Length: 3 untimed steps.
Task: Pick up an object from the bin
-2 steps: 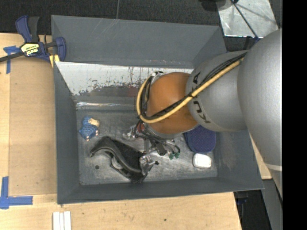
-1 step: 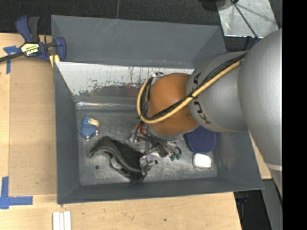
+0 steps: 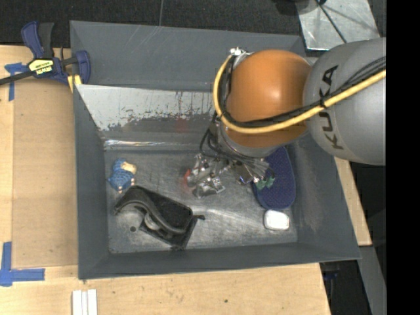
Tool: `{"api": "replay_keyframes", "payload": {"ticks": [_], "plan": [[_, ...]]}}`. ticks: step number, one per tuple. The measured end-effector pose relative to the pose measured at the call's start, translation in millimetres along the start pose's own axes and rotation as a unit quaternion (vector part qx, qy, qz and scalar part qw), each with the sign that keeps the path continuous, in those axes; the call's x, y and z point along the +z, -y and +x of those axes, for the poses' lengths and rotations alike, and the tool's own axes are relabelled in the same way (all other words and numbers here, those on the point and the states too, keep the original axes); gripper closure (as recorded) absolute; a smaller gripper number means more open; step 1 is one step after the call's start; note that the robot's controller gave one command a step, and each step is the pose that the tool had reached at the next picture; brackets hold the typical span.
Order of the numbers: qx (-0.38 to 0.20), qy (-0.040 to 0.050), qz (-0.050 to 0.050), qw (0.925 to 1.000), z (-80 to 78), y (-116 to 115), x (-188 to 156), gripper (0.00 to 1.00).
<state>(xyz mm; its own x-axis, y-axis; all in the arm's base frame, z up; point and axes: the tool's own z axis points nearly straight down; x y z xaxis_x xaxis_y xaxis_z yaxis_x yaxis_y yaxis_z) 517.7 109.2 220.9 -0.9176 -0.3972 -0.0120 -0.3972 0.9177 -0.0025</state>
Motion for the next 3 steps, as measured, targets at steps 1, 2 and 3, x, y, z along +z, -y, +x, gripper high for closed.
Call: {"api": "replay_keyframes", "payload": {"ticks": [1, 2, 3], "plan": [[0.000, -0.0043, -0.001, 1.0000, 1.7, -0.5, 4.6, 0.00], [-0.009, -0.0075, -0.001, 0.9999, -31.6, 18.8, 122.7, 0.00], [-0.236, -0.0054, -0.003, 0.9718, -6.7, 42.1, 122.2, 0.00]]}}
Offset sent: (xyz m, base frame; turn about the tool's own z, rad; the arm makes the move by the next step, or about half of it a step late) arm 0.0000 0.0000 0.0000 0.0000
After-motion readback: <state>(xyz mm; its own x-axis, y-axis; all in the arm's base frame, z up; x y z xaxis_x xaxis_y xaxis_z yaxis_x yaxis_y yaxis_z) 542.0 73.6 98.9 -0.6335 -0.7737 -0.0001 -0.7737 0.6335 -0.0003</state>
